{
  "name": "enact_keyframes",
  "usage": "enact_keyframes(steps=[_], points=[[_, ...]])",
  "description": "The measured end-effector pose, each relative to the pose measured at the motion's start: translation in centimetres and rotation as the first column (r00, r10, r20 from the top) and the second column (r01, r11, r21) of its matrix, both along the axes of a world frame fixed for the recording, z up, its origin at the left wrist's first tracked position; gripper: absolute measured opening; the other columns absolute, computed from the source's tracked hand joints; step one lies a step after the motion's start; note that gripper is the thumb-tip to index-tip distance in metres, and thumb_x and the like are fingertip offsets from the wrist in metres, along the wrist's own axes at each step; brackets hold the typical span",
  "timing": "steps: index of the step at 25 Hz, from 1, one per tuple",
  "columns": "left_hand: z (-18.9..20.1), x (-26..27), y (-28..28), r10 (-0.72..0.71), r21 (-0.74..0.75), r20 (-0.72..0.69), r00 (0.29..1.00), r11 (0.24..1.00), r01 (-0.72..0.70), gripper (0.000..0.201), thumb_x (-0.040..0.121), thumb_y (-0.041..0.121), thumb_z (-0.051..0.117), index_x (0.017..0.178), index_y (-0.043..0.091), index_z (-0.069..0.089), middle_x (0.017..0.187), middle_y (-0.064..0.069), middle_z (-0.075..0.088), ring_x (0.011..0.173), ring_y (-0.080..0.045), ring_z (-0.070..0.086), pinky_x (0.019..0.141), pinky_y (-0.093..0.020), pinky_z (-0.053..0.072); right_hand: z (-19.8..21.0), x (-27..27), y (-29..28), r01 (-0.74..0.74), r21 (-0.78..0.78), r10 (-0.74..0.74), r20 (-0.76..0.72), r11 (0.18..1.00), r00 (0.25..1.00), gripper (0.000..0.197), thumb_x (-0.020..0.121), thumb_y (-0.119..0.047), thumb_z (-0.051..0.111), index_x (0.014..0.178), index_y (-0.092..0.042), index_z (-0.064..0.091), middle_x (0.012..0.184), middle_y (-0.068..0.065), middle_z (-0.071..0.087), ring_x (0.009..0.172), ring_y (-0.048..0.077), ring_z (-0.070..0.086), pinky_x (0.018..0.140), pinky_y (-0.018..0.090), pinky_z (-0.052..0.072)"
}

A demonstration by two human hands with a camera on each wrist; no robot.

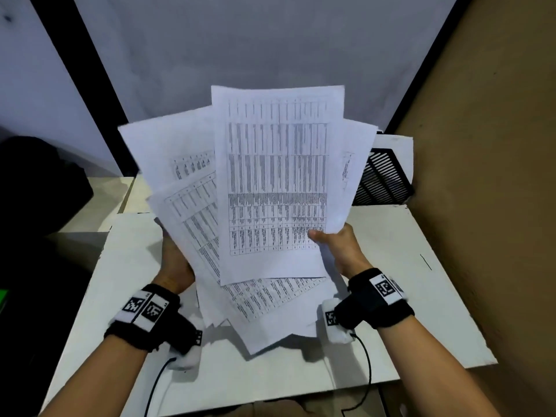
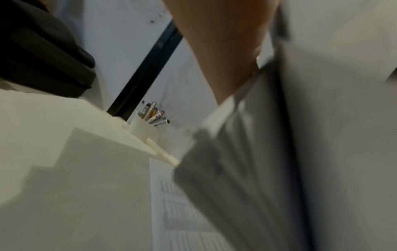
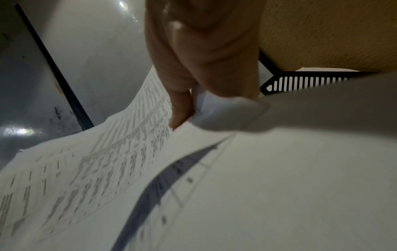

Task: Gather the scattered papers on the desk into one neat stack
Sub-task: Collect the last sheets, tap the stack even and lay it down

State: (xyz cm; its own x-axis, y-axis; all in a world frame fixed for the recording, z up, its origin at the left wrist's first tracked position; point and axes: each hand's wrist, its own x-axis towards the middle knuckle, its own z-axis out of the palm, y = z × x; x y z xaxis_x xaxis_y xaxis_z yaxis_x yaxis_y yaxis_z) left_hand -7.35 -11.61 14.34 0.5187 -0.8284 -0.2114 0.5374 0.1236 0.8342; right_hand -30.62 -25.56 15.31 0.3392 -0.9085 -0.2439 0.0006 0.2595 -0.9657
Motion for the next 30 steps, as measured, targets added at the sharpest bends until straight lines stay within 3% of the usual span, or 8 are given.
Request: enact_keyframes(steps=[3,5,9,14,20,24,28,30], points=[[0.7,-0.7,-0.4,-0.118,0.011,0.207,0.971,0.993,0.118,0.106,0.021,0.085,0.065,0.109,0.027,0.054,0.089,0.018,0.073,0.085,0.002,0.068,0.082,-0.026,0.053,-0.5,0.3,-0.3,0.109,-0.074,-0.111,-0.019,0.991,0.994,0.017,0.079,0.008,0.064,0.089,-0.005,0.06,0.058,-0.009,0.069,0.054,-0.001,0.064,0.057,0.017,0.051],[1.0,-1.6,-0.7,-0.089,0.084,0.446,0.891,0.995,0.057,0.112,0.03,0.076,0.073,0.12,0.014,0.047,0.105,0.009,0.069,0.095,-0.002,0.064,0.089,-0.025,0.05,-1.4,0.5,-0.6,0.166,-0.121,-0.172,-0.039,0.979,0.984,0.021,0.075,-0.011,0.074,0.076,-0.012,0.053,0.058,-0.004,0.06,0.052,0.006,0.058,0.058,0.023,0.045],[1.1,-2.9,-1.1,0.11,0.081,0.548,0.829,0.98,-0.184,0.045,0.079,0.014,0.068,0.121,0.006,0.053,0.114,0.001,0.058,0.095,0.002,0.06,0.093,-0.023,0.051,-2.5,0.3,-0.4,0.086,-0.109,-0.095,-0.08,0.99,0.992,0.029,0.075,-0.019,0.075,0.061,-0.012,0.05,0.042,-0.008,0.053,0.042,0.004,0.047,0.056,0.019,0.045],[-1.4,-3.4,-0.2,0.095,0.073,0.397,0.913,0.988,-0.135,0.028,0.079,-0.006,0.062,0.097,0.015,0.058,0.083,0.023,0.071,0.083,0.003,0.065,0.065,-0.005,0.049,-3.2,-0.1,0.5,-0.14,-0.07,0.132,-0.1,0.988,0.986,0.029,0.073,0.002,0.072,0.088,-0.023,0.066,0.075,-0.019,0.073,0.08,-0.002,0.069,0.092,0.027,0.051],[0.1,-2.0,-1.0,0.092,-0.048,0.437,0.894,0.996,-0.079,0.071,0.038,0.065,0.079,0.095,0.028,0.06,0.085,0.027,0.071,0.084,0.008,0.065,0.071,-0.01,0.052,0.6,0.4,-1.1,-0.192,-0.234,0.202,0.017,0.953,0.979,0.05,0.062,-0.008,0.079,0.106,-0.024,0.06,0.096,-0.012,0.073,0.098,0.005,0.067,0.088,0.024,0.053],[0.1,-2.5,-1.1,0.1,-0.122,0.402,0.91,0.991,-0.055,0.043,0.041,0.049,0.085,0.079,0.032,0.073,0.072,0.022,0.072,0.072,0.006,0.067,0.061,-0.011,0.052,1.1,0.4,-1.7,-0.206,-0.22,0.225,0.062,0.953,0.972,0.066,0.045,-0.031,0.083,0.106,-0.023,0.06,0.098,-0.007,0.073,0.099,0.007,0.067,0.082,0.019,0.054],[-1.9,-3.3,-0.8,0.029,-0.004,0.381,0.924,1.0,-0.03,0.071,0.032,0.052,0.087,0.092,0.024,0.063,0.08,0.02,0.073,0.08,0.002,0.068,0.067,-0.014,0.054,-1.6,0.3,-1.4,-0.297,-0.119,0.295,-0.038,0.947,0.955,0.061,0.052,-0.025,0.081,0.109,-0.023,0.059,0.104,-0.004,0.07,0.1,0.01,0.067,0.088,0.028,0.053],[-3.1,-3.5,-1.2,-0.047,0.124,0.379,0.924,0.992,0.0,0.055,0.049,0.031,0.088,0.096,0.023,0.059,0.085,0.012,0.073,0.088,-0.009,0.067,0.079,-0.025,0.056,-2.0,1.2,-1.0,-0.31,-0.112,0.293,-0.141,0.944,0.946,0.048,0.064,-0.015,0.08,0.107,-0.017,0.06,0.101,0.001,0.07,0.099,0.017,0.067,0.09,0.034,0.054]])
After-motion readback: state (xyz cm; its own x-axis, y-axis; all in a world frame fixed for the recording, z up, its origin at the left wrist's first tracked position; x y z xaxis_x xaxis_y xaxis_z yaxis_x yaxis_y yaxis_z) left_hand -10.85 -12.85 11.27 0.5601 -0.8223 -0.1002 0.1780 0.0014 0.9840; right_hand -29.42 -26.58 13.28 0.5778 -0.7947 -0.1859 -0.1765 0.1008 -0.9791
